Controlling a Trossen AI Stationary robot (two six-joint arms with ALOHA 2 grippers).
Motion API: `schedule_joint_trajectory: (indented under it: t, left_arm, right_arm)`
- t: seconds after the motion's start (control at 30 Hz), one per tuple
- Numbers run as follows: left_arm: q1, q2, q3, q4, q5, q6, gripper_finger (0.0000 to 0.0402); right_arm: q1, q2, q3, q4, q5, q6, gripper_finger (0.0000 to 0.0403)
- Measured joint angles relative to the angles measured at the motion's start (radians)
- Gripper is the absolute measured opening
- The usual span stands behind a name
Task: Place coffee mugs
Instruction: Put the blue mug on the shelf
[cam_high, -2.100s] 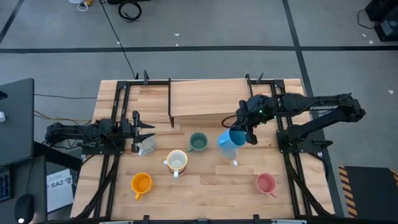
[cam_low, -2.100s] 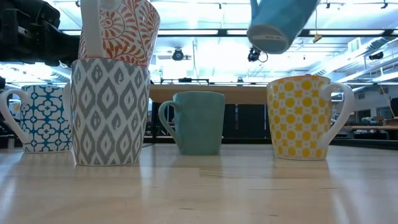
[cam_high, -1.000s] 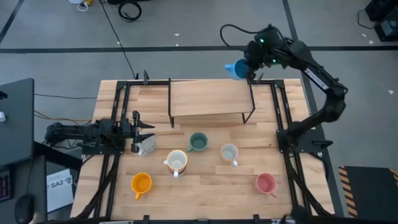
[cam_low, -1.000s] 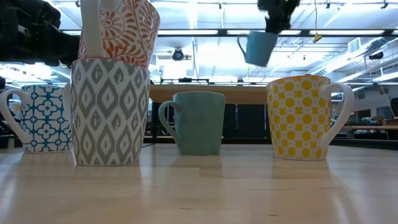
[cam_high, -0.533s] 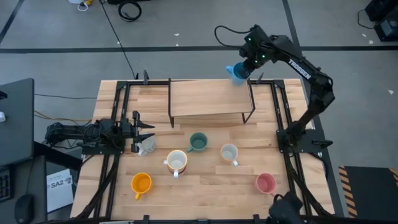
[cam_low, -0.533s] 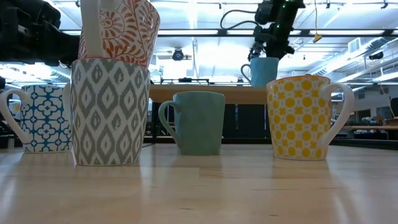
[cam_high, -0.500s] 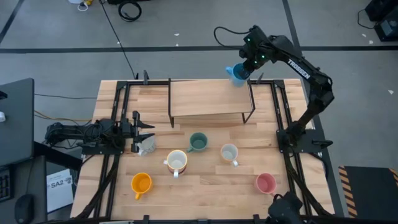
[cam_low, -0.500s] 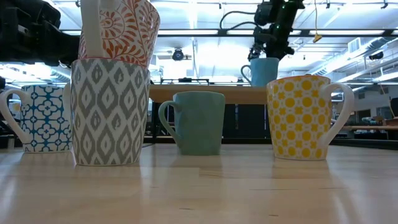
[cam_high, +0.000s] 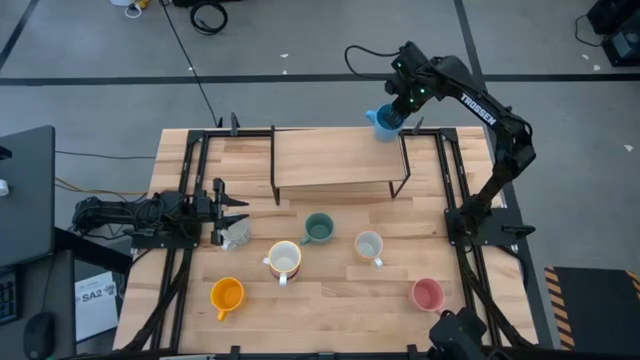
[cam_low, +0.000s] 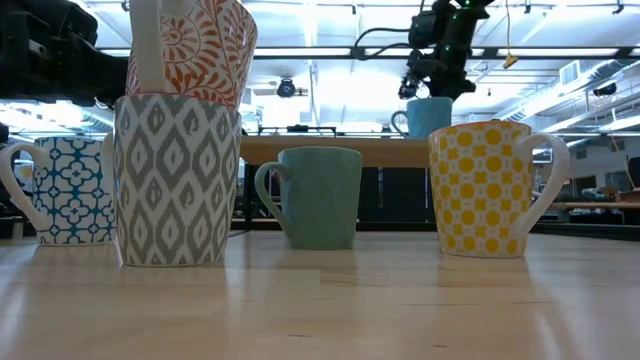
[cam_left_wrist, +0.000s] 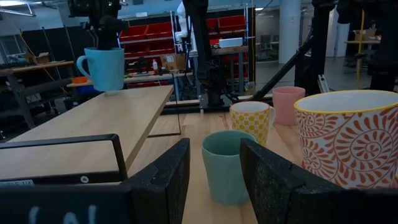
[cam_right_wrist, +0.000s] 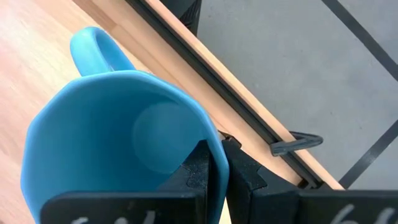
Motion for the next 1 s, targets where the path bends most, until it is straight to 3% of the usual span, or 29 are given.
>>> schedule_joint_trajectory:
  t: [1.0]
  left_arm:
    - [0.000,0.000,0.000,0.000,0.000,0.000,0.0148]
  right_arm:
    - [-0.014,-0.001,-0.058,0.051,-0.034,0.012,0.0034]
